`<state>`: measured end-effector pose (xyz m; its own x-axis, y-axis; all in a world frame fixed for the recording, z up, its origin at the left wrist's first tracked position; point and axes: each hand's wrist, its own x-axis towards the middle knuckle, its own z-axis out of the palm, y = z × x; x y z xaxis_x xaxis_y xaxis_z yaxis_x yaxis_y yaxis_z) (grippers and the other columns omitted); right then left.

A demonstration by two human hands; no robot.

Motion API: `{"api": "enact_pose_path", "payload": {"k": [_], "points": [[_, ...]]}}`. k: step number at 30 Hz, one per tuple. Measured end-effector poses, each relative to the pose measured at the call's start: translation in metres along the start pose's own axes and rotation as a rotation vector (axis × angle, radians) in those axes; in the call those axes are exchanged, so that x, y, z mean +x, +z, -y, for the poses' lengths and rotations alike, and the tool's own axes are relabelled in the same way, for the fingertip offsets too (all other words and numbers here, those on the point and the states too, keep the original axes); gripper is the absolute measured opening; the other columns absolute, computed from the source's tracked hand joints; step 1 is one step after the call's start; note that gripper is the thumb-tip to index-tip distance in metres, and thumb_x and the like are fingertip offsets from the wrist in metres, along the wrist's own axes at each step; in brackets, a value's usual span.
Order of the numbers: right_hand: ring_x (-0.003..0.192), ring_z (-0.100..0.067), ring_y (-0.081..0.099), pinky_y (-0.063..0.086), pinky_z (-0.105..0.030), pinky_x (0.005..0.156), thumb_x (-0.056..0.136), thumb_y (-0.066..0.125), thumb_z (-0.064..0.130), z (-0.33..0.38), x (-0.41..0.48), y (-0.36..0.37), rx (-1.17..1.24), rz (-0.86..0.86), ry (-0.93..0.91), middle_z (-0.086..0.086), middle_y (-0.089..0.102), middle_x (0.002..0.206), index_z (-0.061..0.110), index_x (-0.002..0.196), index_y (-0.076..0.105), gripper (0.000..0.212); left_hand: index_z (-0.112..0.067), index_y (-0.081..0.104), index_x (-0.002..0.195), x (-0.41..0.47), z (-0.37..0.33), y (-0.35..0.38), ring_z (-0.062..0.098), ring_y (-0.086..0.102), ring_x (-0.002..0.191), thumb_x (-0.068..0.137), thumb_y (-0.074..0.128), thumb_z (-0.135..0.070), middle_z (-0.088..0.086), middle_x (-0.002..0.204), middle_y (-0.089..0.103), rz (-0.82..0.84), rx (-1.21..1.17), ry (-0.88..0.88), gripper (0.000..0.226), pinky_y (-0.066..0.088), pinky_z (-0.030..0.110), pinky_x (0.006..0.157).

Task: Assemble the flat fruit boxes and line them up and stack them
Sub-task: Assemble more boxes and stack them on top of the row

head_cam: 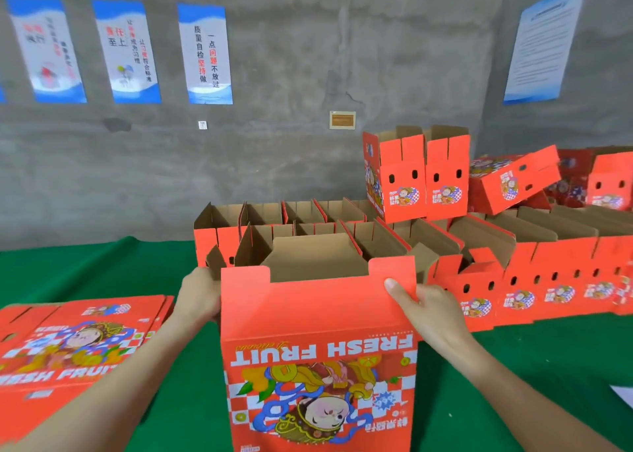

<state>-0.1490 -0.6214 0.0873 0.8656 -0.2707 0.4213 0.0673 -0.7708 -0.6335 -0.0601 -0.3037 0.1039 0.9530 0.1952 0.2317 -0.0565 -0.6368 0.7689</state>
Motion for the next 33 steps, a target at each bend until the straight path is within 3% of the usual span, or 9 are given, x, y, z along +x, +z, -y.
{"api": "enact_pose_path", "payload": {"k": [8, 11, 15, 20, 22, 24, 27, 30, 33], "points": [[0.069, -0.031, 0.066, 0.051, -0.042, 0.072, 0.087, 0.065, 0.036, -0.015, -0.015, -0.001, 0.307, 0.067, 0.132, -0.012, 0.069, 0.069, 0.008, 0.070, 0.071, 0.033, 0.001, 0.055, 0.071, -0.020, 0.003, 0.017, 0.045, 0.057, 0.083, 0.083, 0.053, -0.010, 0.030, 0.088, 0.064, -0.231, -0.083, -0.036, 0.017, 0.036, 0.034, 0.067], [0.076, -0.023, 0.068, 0.054, -0.045, 0.078, 0.085, 0.070, 0.028, -0.017, -0.020, -0.002, 0.409, 0.057, 0.163, 0.000, 0.072, 0.078, 0.021, 0.075, 0.071, 0.012, -0.010, 0.048, 0.060, -0.028, 0.001, 0.015, 0.039, 0.053, 0.076, 0.087, 0.051, -0.005, 0.030, 0.087, 0.064, -0.296, -0.141, -0.007, 0.027, 0.037, 0.035, 0.066], [0.085, -0.022, 0.064, 0.053, -0.047, 0.082, 0.085, 0.071, 0.024, -0.022, -0.026, 0.010, 0.377, 0.048, 0.223, -0.005, 0.062, 0.094, 0.021, 0.073, 0.068, 0.013, 0.007, 0.057, 0.087, -0.034, 0.002, 0.023, 0.048, 0.056, 0.090, 0.088, 0.049, 0.000, 0.033, 0.096, 0.062, -0.267, -0.050, -0.009, 0.011, 0.039, 0.040, 0.070], [0.112, -0.010, 0.050, 0.044, -0.029, 0.092, 0.084, 0.071, 0.016, -0.024, -0.020, 0.013, 0.333, 0.071, 0.175, 0.004, 0.050, 0.124, 0.013, 0.085, 0.069, 0.003, 0.006, 0.057, 0.098, -0.034, -0.002, 0.025, 0.047, 0.056, 0.096, 0.089, 0.047, -0.002, 0.031, 0.103, 0.062, -0.249, -0.039, -0.001, 0.016, 0.042, 0.040, 0.075], [0.124, -0.012, 0.041, 0.031, -0.022, 0.102, 0.082, 0.073, 0.011, -0.024, -0.019, 0.014, 0.229, 0.062, 0.136, 0.001, 0.042, 0.136, 0.009, 0.103, 0.063, 0.024, 0.000, 0.057, 0.105, -0.035, -0.001, 0.025, 0.044, 0.057, 0.099, 0.088, 0.048, -0.004, 0.026, 0.105, 0.064, -0.238, -0.067, 0.006, 0.019, 0.041, 0.038, 0.073], [0.134, -0.016, 0.035, 0.020, -0.013, 0.102, 0.079, 0.073, 0.007, -0.021, -0.020, 0.016, 0.108, 0.033, 0.065, -0.003, 0.037, 0.146, 0.003, 0.130, 0.051, 0.055, -0.006, 0.056, 0.117, -0.035, 0.002, 0.024, 0.039, 0.058, 0.102, 0.083, 0.052, -0.003, 0.018, 0.108, 0.066, -0.181, -0.093, 0.022, 0.034, 0.041, 0.036, 0.071], [0.140, -0.014, 0.027, 0.017, -0.011, 0.100, 0.081, 0.072, 0.006, -0.018, -0.020, 0.018, 0.050, 0.063, 0.003, 0.000, 0.028, 0.153, 0.004, 0.137, 0.045, 0.063, -0.016, 0.033, 0.146, -0.037, 0.004, 0.019, 0.032, 0.053, 0.120, 0.069, 0.061, 0.006, 0.013, 0.135, 0.054, 0.043, -0.129, 0.070, 0.085, 0.047, 0.042, 0.093], [0.142, -0.012, 0.023, 0.022, -0.016, 0.103, 0.081, 0.073, 0.008, -0.022, -0.020, 0.018, 0.026, 0.087, 0.008, 0.005, 0.020, 0.156, 0.005, 0.139, 0.043, 0.065, -0.027, 0.002, 0.153, -0.048, 0.006, 0.016, 0.026, 0.023, 0.142, 0.066, 0.077, -0.012, 0.006, 0.157, 0.019, 0.121, 0.236, 0.204, 0.115, 0.029, 0.051, 0.111], [0.142, -0.010, 0.021, 0.022, -0.010, 0.096, 0.081, 0.072, 0.009, -0.025, -0.023, 0.018, -0.006, 0.077, 0.008, 0.008, 0.013, 0.158, 0.007, 0.141, 0.041, 0.067, -0.032, -0.005, 0.151, -0.066, 0.013, 0.023, 0.025, 0.006, 0.146, 0.072, 0.076, -0.029, 0.000, 0.158, 0.003, 0.016, 0.540, 0.377, 0.114, 0.016, 0.053, 0.114]]}}
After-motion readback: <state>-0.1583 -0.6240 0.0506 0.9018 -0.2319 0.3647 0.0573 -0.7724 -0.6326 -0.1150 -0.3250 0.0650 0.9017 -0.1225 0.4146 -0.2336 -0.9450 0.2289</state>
